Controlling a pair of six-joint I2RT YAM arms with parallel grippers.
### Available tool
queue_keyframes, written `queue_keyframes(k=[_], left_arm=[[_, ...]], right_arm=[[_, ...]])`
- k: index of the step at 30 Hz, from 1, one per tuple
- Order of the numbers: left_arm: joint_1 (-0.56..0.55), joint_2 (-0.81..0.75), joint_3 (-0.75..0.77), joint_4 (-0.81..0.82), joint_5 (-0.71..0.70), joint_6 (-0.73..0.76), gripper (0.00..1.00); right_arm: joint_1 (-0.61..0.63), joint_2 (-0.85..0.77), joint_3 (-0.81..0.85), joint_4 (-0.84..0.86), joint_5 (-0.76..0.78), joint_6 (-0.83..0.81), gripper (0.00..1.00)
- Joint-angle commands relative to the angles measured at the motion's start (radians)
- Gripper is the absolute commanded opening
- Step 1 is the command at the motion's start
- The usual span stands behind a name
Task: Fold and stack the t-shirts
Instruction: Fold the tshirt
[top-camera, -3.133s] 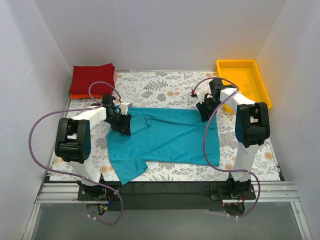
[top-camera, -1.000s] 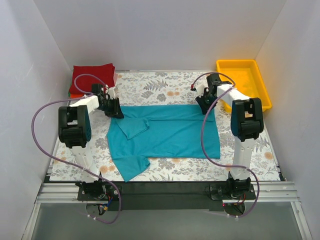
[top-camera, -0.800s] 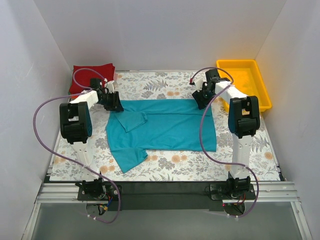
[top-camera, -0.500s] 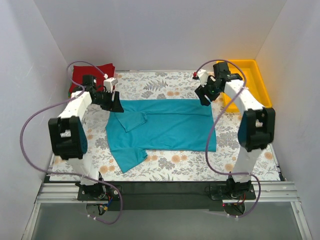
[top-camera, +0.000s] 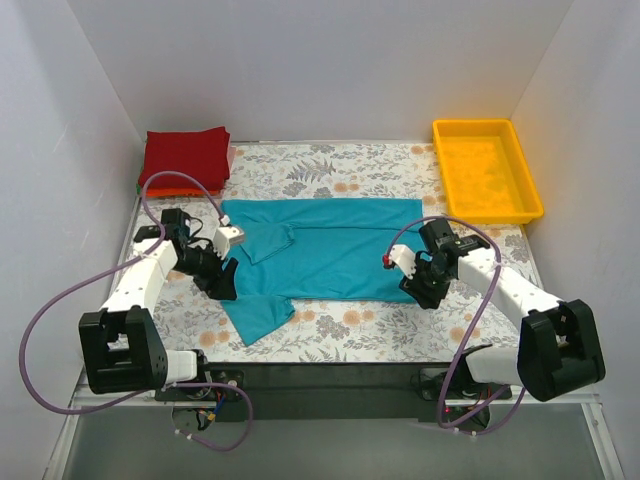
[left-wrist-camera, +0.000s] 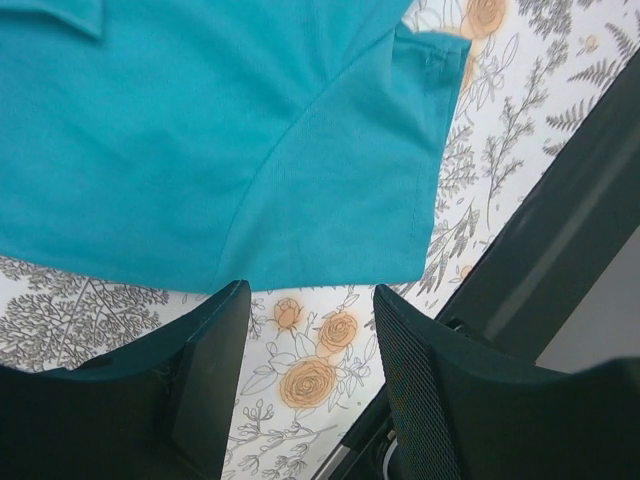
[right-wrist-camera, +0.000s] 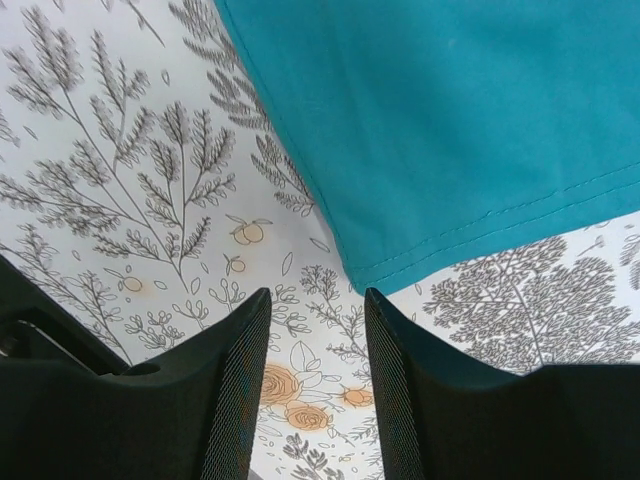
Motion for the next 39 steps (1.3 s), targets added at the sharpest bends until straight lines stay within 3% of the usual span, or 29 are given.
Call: queue_keyframes(k=[1,12,18,20,30,34,36,37,39], left_arm=[[0.004,-0.076,-0.044,0.040,-0.038,0.049,0.51],[0.004,-0.136,-0.136,0.097,-0.077,0.070,0.52],[-0.056,-0.201,-0.222,0.175,-0.129,0.081,0.52],[-0.133,-0.221,-0.246,0.220,-0.172,0.073,0.52],[-0.239,-0.221,-0.401,0.450,-0.342,0.058,0.51],[-0.260,-0.211,-0.435,0.459,-0.345,0.073,0.43],[-0.263,-0.216,-0.447,0.452,-0.335,0.070,0.36],[-0.269,-0.213,-0.447,0.426,-0.330,0.070,0.25],[-0.274,-0.210,-0.440,0.395,-0.321,0.058,0.13]], right_arm=[[0.001,-0.059,-0.046,0.100,0.093,-0.032,0.49],[0.006,-0.022,-0.089,0.131,0.082,-0.040,0.48],[0.019,-0.027,-0.144,0.175,0.114,-0.040,0.48],[0.018,-0.010,-0.158,0.206,0.136,-0.038,0.47],[0.018,0.022,-0.179,0.249,0.168,-0.025,0.19],[0.018,0.012,-0.172,0.243,0.198,-0.025,0.03],[0.019,-0.001,-0.167,0.235,0.202,-0.023,0.01],[0.018,-0.004,-0.166,0.229,0.202,-0.025,0.01],[0.019,-0.017,-0.159,0.209,0.200,-0.023,0.01]])
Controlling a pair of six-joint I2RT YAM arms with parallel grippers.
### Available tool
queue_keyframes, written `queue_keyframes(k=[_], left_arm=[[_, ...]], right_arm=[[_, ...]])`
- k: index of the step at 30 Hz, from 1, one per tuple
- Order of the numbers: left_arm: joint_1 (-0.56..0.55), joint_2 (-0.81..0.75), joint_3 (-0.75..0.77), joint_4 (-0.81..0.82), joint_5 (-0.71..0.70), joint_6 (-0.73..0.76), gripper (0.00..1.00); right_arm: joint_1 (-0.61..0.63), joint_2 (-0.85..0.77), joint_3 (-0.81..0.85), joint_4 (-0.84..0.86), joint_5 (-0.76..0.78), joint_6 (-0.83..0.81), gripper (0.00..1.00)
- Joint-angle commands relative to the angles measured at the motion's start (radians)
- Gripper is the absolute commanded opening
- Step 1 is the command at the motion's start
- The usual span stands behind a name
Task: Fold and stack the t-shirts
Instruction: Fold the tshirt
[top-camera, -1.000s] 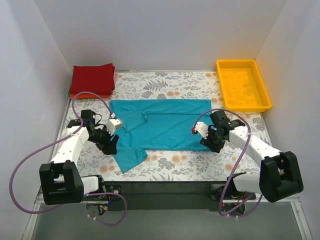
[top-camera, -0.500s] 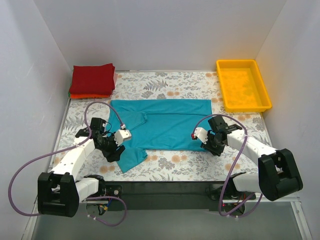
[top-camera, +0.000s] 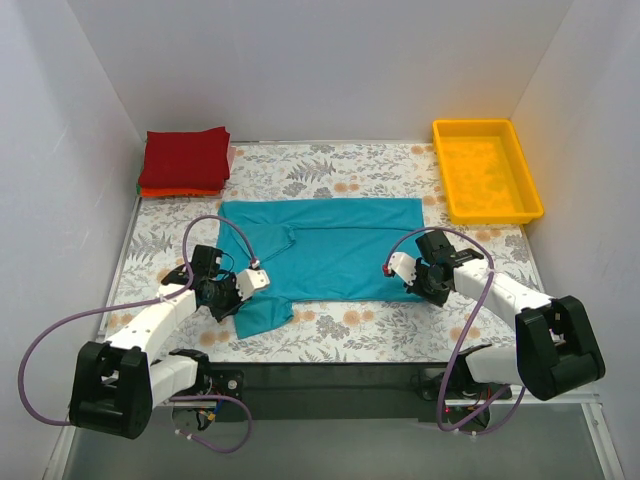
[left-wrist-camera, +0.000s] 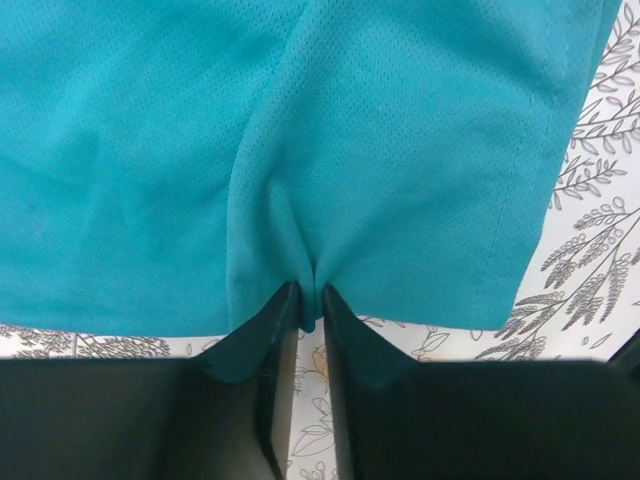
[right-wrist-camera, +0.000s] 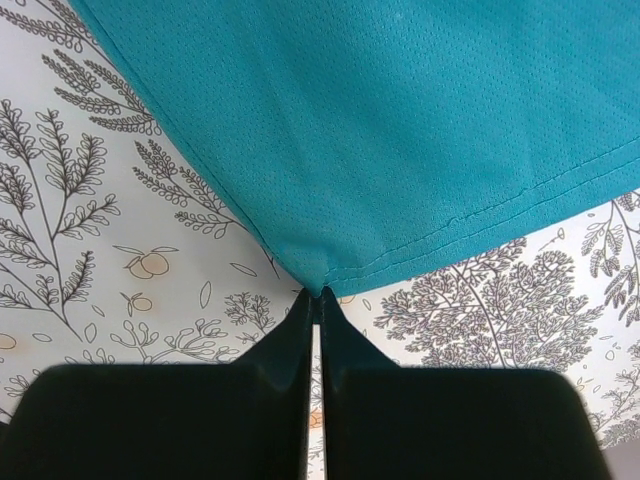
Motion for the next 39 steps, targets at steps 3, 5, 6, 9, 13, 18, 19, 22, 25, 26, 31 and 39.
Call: queue_keyframes(k=[3,5,6,9,13,18,19,22,25,26,31,39], left_arm=[[-0.010,-0.009,0.002,-0.121,-0.011,-0.005,0.00],[-0.010,-0.058,0.015,-0.157,-0.019,-0.001,0.00],[-0.010,-0.076,0.035,-0.178,-0.019,0.001,0.00],[-0.009,-0.132,0.104,-0.293,0.001,0.001,0.00],[-0.009,-0.127,0.221,-0.379,0.031,-0.026,0.00],[-0.005,-0.025,0.348,-0.376,0.055,-0.065,0.00],[-0.004,0.000,0.365,-0.366,0.058,-0.069,0.00],[0.007,0.080,0.425,-0.318,0.053,-0.085,0.00],[0.030,0.153,0.474,-0.280,0.052,-0.083,0.00],[0.034,0.170,0.494,-0.269,0.050,-0.083,0.00],[0.080,0.273,0.549,-0.197,0.058,-0.089,0.00],[0.120,0.425,0.609,-0.132,0.050,-0.085,0.00]], right_arm=[[0.001,-0.061,0.003,-0.029,0.015,0.004,0.01],[0.003,-0.087,0.003,-0.057,0.018,-0.004,0.01],[0.003,-0.116,0.009,-0.070,0.017,-0.009,0.01],[0.001,-0.180,0.014,-0.129,-0.006,-0.024,0.01],[0.000,-0.222,0.038,-0.161,-0.002,-0.033,0.01],[-0.026,-0.172,0.103,-0.159,-0.003,-0.064,0.01],[-0.028,-0.155,0.117,-0.161,-0.006,-0.070,0.01],[-0.043,-0.079,0.192,-0.161,-0.006,-0.088,0.01],[-0.065,-0.006,0.255,-0.156,-0.006,-0.123,0.01],[-0.075,0.011,0.285,-0.158,-0.006,-0.133,0.01],[-0.103,0.140,0.377,-0.155,-0.008,-0.170,0.01],[-0.132,0.330,0.525,-0.156,-0.035,-0.220,0.01]])
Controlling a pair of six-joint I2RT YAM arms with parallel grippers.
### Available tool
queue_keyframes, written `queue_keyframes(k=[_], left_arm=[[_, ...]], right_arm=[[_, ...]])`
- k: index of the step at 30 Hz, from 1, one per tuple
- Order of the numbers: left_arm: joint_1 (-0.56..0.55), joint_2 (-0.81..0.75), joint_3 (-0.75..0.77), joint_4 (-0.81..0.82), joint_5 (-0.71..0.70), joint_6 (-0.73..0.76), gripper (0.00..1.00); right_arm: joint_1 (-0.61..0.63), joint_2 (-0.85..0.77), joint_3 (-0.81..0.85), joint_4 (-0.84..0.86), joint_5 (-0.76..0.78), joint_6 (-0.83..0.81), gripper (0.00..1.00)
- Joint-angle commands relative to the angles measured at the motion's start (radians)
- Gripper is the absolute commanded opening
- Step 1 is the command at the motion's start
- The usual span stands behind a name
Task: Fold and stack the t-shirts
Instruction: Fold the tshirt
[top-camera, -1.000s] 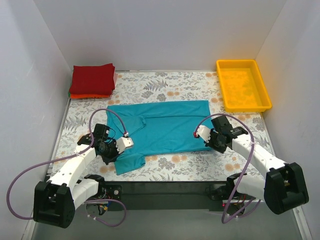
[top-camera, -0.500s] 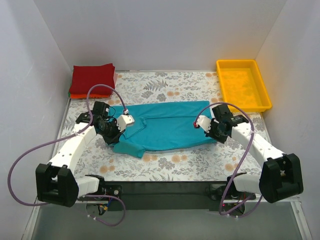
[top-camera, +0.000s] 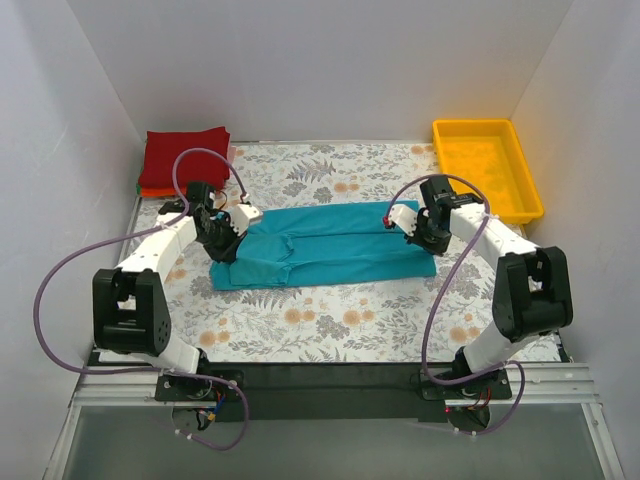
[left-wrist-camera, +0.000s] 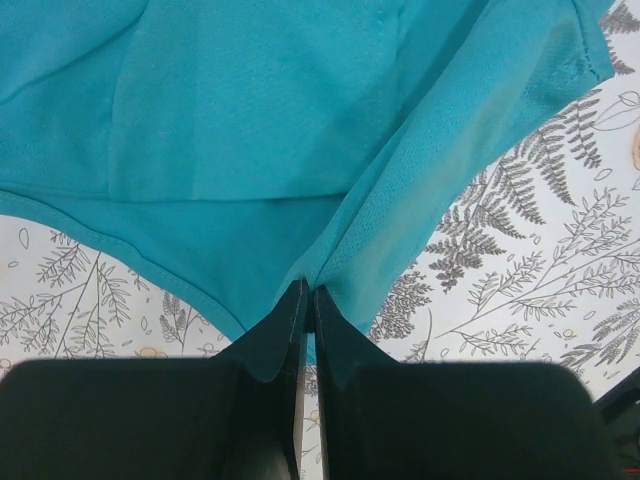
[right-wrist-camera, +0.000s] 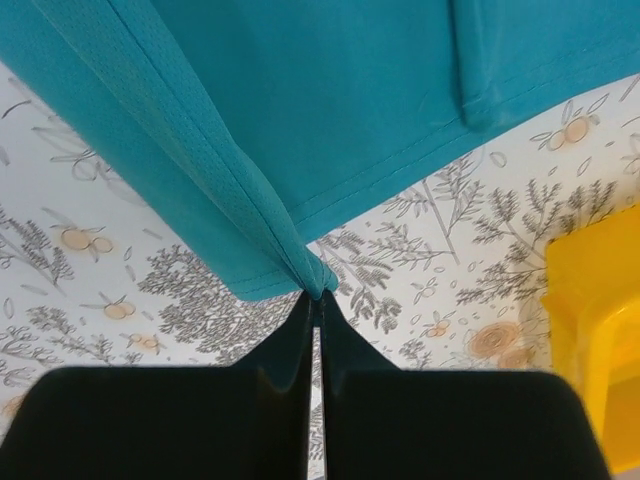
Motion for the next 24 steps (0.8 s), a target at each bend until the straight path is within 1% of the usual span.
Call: queue_keyframes(k=[1,6,15,24], left_arm=[[0.018,0.035,0.057,0.050,0.015,-0.001,0.00],[0.038,0.094,0.107,0.063,0.024,-0.007,0.00],[0.045,0.164,0.159,0.090,0.014,-0.016,0.00],[0.048,0.204,0.165,0.126,0.000,-0.028,0.00]], right_arm=[[-0.009,0.058,0.096,-0.008,-0.020,-0.056,0.01],[-0.017,0.146,0.160,-0.009,-0.023,-0.062,0.01],[-0.031,0.213,0.222,-0.009,-0.025,-0.074,0.01],[-0.038,0.265,0.262,-0.009,-0.023,-0.076,0.01]])
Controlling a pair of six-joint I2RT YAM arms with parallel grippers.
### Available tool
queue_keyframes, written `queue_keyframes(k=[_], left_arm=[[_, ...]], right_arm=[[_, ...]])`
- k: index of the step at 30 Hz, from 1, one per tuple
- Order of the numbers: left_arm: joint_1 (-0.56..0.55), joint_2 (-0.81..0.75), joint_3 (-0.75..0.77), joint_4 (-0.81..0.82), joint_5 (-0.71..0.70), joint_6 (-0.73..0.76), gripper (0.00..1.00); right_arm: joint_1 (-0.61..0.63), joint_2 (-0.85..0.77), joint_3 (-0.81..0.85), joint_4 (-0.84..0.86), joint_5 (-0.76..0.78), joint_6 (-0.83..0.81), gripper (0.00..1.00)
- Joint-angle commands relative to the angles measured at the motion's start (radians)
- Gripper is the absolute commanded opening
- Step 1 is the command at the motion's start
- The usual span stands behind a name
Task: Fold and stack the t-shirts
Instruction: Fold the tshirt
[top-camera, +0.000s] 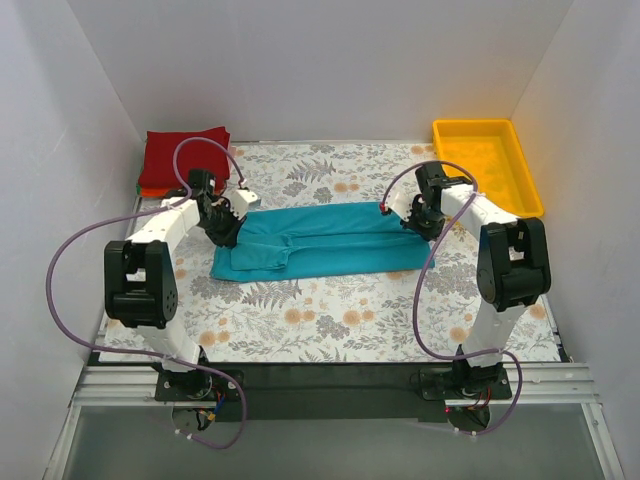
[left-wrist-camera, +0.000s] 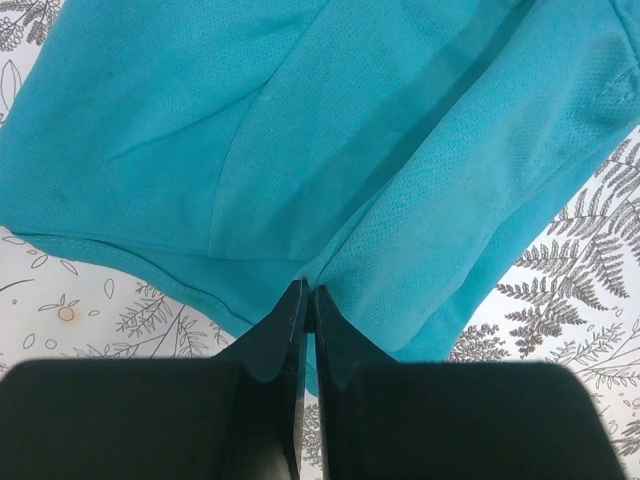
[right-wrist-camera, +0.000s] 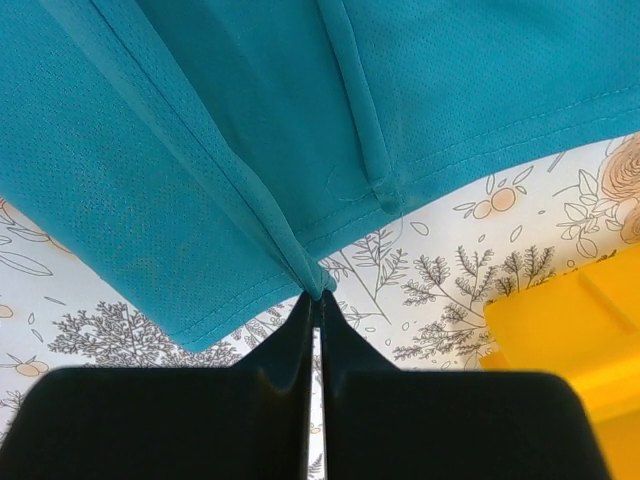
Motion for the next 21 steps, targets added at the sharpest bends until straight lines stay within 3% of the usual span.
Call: queue_keyframes(k=[1,3,4,6,7,9,14,17,21], left_arm=[[0.008,0.007,0.031,0.039,-0.005,-0.010,0.00],[0.008,0.010,0.030,0.065,-0.010,-0.021,0.00],[0.008,0.013,0.030,0.073,-0.011,-0.041,0.01],[0.008,0.022,0.039,0.078,-0.016,-0.064,0.13],[0.011,0.027,0.045,0.075,-0.010,-0.076,0.17],[0.037,0.021,0.074,0.044,0.018,-0.114,0.27],[0.081,-0.042,0.101,-0.062,0.147,-0.260,0.32],[0.081,-0.097,0.039,-0.099,0.209,-0.340,0.34],[0.081,-0.134,-0.042,-0.091,0.196,-0.443,0.35]], right_arm=[[-0.005,0.025,0.052,-0.013,-0.007,-0.031,0.01],[-0.005,0.039,0.055,-0.014,-0.004,-0.029,0.01],[-0.007,0.042,0.056,-0.013,0.003,-0.025,0.11],[-0.007,0.049,0.061,-0.009,0.011,-0.014,0.31],[-0.008,0.047,0.065,-0.012,0.011,0.004,0.50],[-0.013,0.026,0.082,-0.017,0.011,0.030,0.64],[-0.010,-0.054,0.127,-0.058,-0.067,0.167,0.61],[-0.001,-0.060,0.171,-0.104,-0.170,0.274,0.58],[0.007,-0.039,0.164,-0.112,-0.246,0.340,0.54]])
